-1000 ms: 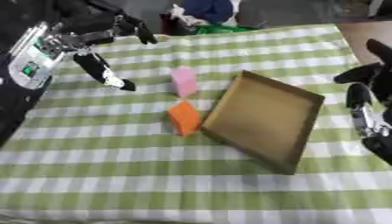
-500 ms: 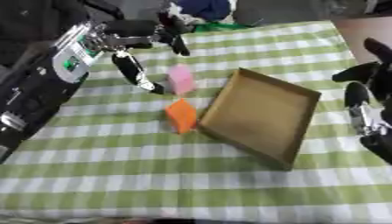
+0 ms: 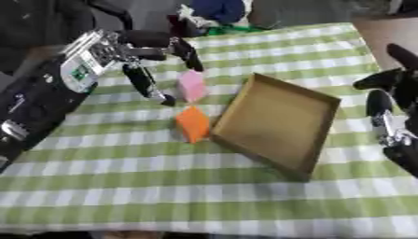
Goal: Pick up objects on the table and place them in the box.
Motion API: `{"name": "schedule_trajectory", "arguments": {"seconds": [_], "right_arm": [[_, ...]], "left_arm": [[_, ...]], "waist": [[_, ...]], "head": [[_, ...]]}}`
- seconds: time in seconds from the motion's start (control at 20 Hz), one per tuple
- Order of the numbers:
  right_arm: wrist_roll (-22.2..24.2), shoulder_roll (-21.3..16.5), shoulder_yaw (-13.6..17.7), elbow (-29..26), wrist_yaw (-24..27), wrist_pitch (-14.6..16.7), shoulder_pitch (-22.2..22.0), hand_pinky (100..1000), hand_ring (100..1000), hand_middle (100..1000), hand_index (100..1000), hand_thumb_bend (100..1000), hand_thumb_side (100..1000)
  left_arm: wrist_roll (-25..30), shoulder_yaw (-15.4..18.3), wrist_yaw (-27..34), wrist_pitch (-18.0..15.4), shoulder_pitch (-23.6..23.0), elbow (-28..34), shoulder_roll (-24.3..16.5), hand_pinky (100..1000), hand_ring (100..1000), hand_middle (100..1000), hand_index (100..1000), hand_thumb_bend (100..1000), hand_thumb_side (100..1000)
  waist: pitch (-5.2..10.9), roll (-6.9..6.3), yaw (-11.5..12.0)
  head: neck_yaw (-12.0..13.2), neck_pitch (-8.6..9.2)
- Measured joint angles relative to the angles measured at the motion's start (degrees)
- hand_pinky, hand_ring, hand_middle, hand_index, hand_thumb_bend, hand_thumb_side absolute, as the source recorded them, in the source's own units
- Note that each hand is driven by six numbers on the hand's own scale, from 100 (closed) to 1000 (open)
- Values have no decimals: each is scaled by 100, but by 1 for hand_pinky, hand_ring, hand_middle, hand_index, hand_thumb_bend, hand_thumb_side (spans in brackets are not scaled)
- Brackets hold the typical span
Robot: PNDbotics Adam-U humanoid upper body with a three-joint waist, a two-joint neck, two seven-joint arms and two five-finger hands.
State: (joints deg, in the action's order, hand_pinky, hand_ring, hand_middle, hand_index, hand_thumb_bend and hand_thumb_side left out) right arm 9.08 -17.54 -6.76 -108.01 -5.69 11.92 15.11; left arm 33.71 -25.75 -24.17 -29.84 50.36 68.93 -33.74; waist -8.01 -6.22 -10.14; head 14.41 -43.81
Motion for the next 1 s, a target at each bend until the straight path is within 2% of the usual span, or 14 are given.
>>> {"name": "schedule_trajectory", "arguments": {"seconds": [0.35,1.0], "right_arm": [[20,-41,-31,31,0,-4,-6,881,725,627,1000,100,567],[35,-45,-34,54,0,5,-7,881,728,627,1000,100,567]], "left_arm": [[-74,-377,218,-74,-23,80,-374,787,747,715,843,595,120],[-84,-1033,681,-84,-162,111,-243,759,745,705,849,579,123]], "waist": [[35,-40,7],[64,-45,-4]], "head": [[-39,0],[-48,0]]}}
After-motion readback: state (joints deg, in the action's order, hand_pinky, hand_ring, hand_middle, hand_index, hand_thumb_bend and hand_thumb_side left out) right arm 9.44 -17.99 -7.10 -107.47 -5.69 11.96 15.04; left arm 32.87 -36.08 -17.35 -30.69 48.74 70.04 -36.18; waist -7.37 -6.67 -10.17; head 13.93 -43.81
